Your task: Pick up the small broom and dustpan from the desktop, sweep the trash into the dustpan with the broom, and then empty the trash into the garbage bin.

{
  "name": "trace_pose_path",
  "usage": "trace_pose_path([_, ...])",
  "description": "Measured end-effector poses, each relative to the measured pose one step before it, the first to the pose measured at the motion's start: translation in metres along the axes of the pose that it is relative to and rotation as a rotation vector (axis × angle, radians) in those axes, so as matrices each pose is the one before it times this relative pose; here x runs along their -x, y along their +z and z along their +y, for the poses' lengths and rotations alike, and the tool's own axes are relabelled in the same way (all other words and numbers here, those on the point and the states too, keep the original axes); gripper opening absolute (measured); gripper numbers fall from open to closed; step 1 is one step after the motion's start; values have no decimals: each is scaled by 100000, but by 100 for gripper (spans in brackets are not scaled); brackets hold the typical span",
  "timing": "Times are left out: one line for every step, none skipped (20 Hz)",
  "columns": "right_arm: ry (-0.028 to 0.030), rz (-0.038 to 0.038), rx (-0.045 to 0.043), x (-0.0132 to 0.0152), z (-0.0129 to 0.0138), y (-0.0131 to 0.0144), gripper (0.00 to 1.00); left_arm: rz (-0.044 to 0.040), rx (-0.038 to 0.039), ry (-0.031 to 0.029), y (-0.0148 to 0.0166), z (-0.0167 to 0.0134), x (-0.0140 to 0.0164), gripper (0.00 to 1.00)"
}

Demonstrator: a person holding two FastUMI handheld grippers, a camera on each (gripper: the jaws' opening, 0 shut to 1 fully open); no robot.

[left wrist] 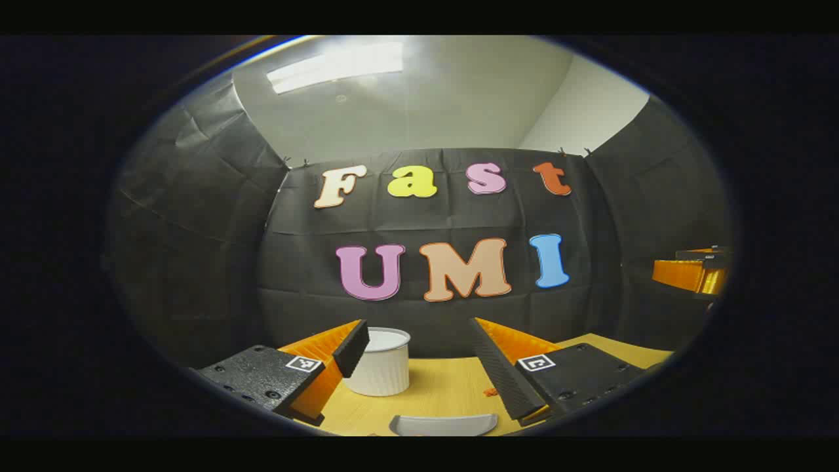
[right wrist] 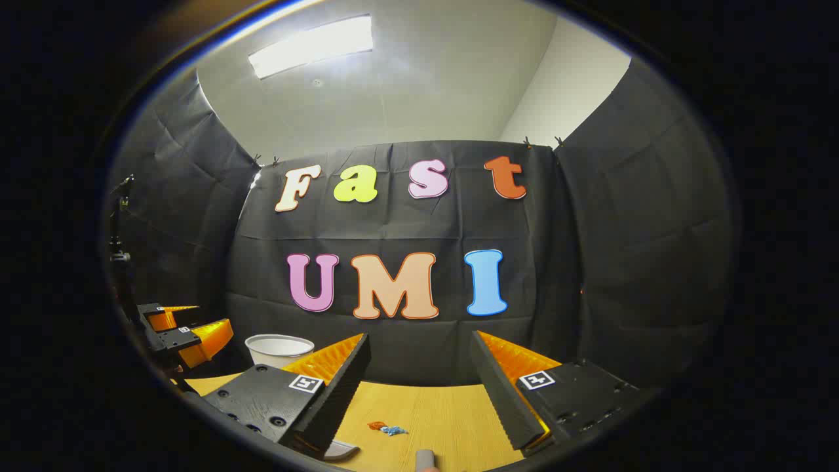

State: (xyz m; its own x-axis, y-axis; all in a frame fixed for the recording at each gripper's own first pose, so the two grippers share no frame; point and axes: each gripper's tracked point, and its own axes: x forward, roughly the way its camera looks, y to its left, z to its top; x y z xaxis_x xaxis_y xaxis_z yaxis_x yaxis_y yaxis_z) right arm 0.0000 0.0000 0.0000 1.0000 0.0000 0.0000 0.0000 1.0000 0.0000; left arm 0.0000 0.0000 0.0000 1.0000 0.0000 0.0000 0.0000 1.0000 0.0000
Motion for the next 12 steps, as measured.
trace_pose_path([314, 32, -87, -23, 66, -37, 92, 16, -81, -168, 8, -90, 50, 93])
trace_pose_path([220, 115, -17, 48, 32, 106, 92, -42, -124, 75, 59, -19, -10, 93])
trace_pose_path([258, -76, 285, -18, 61, -83, 92, -248, -163, -5, 20, -10, 105, 92])
trace_pose_path([-397, 41, 665, 1, -95, -2, 92, -163, -217, 89, 112, -45, 3, 93])
trace_pose_path([217, -87, 321, 148, 44, 66, 92, -105, -258, 81, 11, 11, 40, 93])
trace_pose_path([306, -153, 51, 122, 142, -27, 92, -40, -312, -32, 58, -47, 8, 93])
trace_pose_path([278, -23, -140, 36, 115, -55, 92, 65, -233, 227, -17, 89, 100, 93])
trace_pose_path([338, 111, -47, 66, 59, -71, 92, -84, 42, -155, 71, -62, 50, 93])
trace_pose_path([236, 52, 40, -14, 12, -45, 92, 256, -68, -310, -84, -232, -16, 93])
trace_pose_path([4, -7, 153, 42, 17, -88, 92, 160, -167, -158, -19, 2, 16, 92])
trace_pose_path([7, -200, 45, 49, 45, 69, 92, -105, -73, -265, 40, -143, 46, 93])
trace_pose_path([-230, -463, -29, 104, -30, 168, 92, -96, -104, -89, 84, -37, -70, 93])
